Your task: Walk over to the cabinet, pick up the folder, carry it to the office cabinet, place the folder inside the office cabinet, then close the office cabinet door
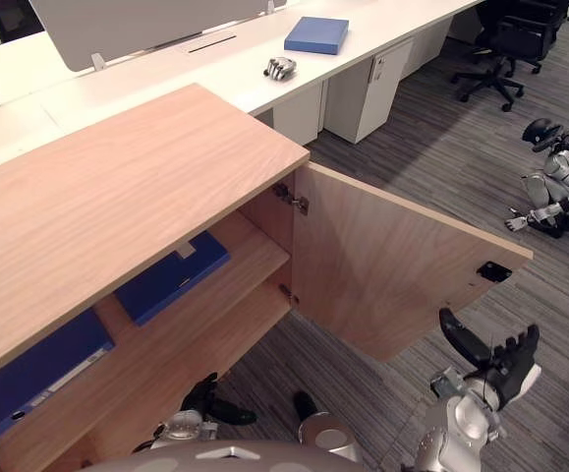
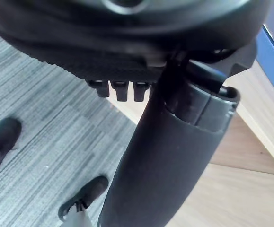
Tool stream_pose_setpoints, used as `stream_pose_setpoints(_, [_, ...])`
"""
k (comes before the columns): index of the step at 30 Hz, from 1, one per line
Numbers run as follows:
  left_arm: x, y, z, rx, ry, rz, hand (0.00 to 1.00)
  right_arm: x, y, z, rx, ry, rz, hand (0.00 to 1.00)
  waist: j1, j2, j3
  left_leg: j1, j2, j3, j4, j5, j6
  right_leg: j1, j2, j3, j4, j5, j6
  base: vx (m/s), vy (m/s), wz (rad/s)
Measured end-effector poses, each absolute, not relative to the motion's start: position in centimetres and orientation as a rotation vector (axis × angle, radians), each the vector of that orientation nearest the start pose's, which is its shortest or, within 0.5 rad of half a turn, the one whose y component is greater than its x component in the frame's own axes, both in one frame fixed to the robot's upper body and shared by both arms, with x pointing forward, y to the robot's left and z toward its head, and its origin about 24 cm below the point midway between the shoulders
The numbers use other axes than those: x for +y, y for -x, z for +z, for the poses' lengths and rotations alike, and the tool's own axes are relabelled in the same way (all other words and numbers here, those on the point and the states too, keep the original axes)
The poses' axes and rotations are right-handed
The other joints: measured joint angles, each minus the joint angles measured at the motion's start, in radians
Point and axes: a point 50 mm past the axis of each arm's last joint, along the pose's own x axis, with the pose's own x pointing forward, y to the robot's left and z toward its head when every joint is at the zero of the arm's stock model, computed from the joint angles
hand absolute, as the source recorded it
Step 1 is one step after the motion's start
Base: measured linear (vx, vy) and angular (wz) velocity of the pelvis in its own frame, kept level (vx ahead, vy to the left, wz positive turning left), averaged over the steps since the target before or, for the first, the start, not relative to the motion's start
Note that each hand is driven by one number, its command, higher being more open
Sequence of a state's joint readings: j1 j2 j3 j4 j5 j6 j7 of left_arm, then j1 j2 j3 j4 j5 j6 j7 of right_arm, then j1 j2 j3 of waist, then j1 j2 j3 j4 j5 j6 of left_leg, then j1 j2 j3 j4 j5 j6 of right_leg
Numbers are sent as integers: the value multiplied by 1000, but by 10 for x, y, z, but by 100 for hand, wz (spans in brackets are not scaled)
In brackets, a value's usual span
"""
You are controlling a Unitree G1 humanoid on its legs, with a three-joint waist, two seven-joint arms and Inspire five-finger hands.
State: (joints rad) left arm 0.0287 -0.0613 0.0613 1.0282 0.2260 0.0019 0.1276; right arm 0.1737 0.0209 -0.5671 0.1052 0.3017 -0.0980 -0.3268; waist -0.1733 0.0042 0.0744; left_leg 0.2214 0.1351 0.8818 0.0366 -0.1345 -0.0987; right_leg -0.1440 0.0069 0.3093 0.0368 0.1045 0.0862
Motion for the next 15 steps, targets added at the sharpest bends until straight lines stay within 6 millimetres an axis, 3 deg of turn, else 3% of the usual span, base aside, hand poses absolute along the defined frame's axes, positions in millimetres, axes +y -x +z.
stream_pose_setpoints(6, [138,-119,-159,1049,-208,-20,100,-318,-173,3,75,-204,-903,100,-4,-7,6,-27,-17,-23,-2,2,8,-3,-20,-9,-34,19,8,25,-13,8])
stream_pose_setpoints(15, [150,-107,-162,1078,-230,-24,100,-337,-179,-1,119,-169,-880,100,-12,22,25,-59,-35,-93,-9,4,11,-10,-44,-52,-52,21,12,6,-30,15])
